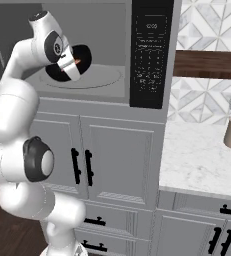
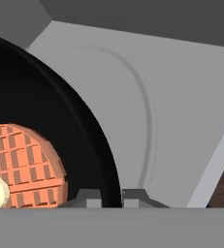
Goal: Open the microwave, place the bowl with waffle inside the microwave, then close the microwave door and turn it on.
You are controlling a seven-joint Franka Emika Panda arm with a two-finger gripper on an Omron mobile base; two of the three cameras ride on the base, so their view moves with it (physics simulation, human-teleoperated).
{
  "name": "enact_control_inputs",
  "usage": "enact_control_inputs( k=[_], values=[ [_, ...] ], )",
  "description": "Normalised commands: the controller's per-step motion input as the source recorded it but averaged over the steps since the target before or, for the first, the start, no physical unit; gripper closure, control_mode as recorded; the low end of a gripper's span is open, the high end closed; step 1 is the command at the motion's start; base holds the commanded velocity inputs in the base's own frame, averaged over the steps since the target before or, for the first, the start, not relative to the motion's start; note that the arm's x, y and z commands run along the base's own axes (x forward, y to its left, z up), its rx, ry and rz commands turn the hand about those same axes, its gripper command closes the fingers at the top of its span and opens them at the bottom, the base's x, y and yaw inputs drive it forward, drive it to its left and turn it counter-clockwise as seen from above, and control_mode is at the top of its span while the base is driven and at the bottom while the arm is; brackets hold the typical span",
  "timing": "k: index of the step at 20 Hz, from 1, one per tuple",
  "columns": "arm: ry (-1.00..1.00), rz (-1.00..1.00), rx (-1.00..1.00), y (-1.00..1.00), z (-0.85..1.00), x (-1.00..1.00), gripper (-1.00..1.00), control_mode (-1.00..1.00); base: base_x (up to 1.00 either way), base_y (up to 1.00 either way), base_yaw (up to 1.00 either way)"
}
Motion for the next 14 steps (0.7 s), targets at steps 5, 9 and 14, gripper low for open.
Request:
enact_control_inputs(
  k=[5, 9, 14],
  values=[
    [0.0, 0.0, -0.08, 0.01, -0.31, 0.0, 1.0, -1.0, 0.0, 0.0, 0.0],
    [0.0, 0.0, -0.08, 0.0, -0.34, 0.0, 1.0, -1.0, 0.0, 0.0, 0.0],
    [0.0, 0.0, -0.03, 0.0, -0.02, 0.13, 1.0, -1.0, 0.0, 0.0, 0.0]
  ],
)
